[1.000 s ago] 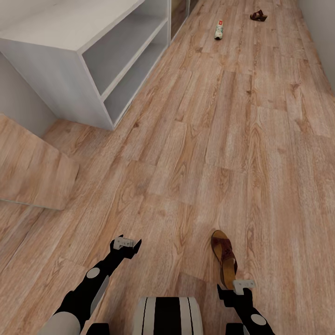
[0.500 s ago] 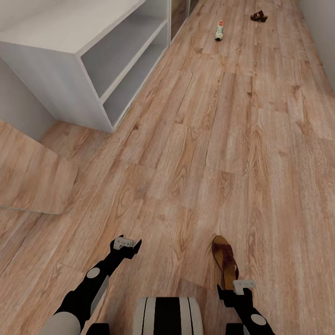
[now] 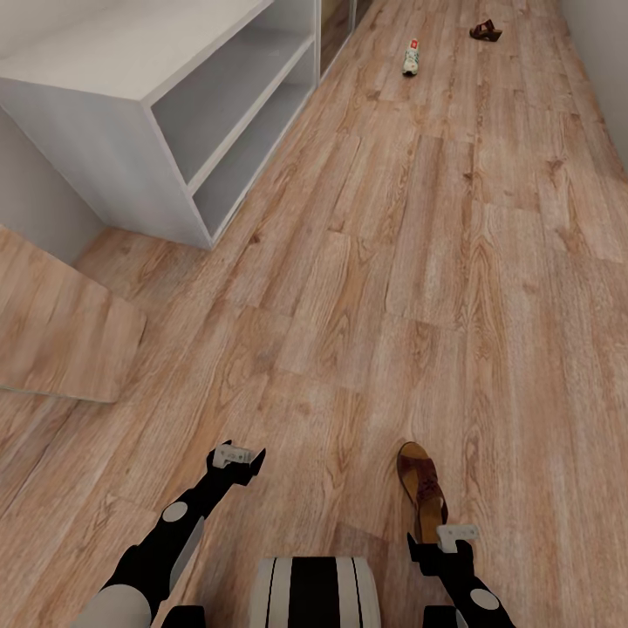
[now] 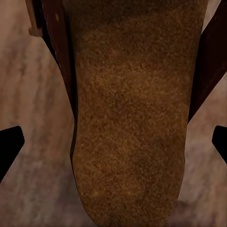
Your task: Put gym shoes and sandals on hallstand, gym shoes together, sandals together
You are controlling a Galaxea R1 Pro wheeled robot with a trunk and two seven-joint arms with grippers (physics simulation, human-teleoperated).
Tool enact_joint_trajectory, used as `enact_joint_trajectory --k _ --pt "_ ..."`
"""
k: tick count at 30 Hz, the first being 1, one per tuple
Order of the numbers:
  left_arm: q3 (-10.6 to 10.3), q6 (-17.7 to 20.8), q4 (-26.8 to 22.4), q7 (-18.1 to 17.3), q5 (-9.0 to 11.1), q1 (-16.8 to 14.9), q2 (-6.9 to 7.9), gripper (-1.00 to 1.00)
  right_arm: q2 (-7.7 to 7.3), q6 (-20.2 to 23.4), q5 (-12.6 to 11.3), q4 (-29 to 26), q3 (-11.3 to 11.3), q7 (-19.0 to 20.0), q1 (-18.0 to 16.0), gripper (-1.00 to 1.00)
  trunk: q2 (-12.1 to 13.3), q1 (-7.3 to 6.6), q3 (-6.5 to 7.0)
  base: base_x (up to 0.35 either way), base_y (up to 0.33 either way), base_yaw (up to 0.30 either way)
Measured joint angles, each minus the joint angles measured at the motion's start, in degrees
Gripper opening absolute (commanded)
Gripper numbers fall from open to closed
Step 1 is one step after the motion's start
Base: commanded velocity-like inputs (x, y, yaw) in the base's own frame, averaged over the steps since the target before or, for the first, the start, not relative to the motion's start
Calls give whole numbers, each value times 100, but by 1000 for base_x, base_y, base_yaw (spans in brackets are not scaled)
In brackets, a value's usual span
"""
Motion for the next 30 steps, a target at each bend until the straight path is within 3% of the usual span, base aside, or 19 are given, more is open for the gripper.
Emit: enact_joint_trajectory --k 17,25,30 --pt "0 5 -5 6 3 0 9 100 -1 0 9 -6 -6 -8 -1 -100 0 0 0 0 0 0" --pt "1 33 -5 13 8 -1 9 100 -2 -7 22 2 1 2 0 -100 10 -21 177 0 0 0" --pt "35 175 2 49 19 56 108 100 -9 -31 23 3 0 16 0 -100 17 -34 287 0 0 0"
